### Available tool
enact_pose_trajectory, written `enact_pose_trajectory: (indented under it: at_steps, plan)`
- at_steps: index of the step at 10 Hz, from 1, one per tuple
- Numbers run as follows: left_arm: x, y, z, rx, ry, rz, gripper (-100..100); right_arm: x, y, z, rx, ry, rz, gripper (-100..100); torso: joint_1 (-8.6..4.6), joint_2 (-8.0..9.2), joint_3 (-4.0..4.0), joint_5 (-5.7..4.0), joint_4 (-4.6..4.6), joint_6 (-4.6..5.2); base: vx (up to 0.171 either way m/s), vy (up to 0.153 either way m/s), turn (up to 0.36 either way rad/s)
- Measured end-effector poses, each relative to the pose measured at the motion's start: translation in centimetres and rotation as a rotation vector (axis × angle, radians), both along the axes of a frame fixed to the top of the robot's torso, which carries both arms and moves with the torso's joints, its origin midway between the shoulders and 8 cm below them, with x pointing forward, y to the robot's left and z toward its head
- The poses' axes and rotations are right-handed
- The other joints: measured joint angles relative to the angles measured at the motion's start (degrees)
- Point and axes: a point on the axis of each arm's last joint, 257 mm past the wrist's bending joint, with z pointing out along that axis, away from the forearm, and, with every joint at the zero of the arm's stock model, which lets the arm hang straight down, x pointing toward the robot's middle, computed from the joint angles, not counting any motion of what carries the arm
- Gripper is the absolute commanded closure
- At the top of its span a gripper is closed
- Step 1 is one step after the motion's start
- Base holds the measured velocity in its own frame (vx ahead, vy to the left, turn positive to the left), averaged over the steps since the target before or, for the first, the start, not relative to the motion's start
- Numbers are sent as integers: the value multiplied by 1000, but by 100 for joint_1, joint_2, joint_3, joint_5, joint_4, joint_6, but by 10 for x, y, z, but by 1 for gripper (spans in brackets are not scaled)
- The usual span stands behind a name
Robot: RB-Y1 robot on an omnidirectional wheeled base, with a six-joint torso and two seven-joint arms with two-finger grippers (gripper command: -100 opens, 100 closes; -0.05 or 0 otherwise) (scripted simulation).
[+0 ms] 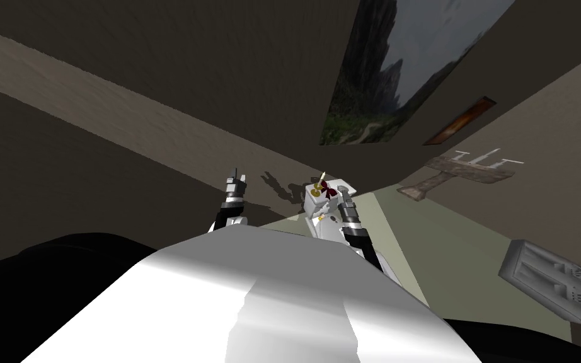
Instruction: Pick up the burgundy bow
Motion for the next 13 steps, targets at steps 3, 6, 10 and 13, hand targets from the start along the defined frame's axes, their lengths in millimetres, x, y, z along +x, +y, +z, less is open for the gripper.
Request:
enact_pose_trajectory:
  at_steps: [3,6,10,13]
  plan:
    - [0,0,0,0,0,0,0,-6,-3,-25,-81,58,22,-100,2,-1,0,1,1,2,-39,28,87]
    - [0,0,0,0,0,0,0,-11,-11,-56,-177,128,44,-100,0,-3,-1,0,0,0,-30,22,71]
    - [0,0,0,0,0,0,0,-22,-28,-91,-311,217,76,-100,4,-3,-2,1,0,1,-27,31,76]
    - [0,0,0,0,0,0,0,-31,-42,-114,-410,278,100,-100,1,-8,-4,1,-1,3,-14,33,86]
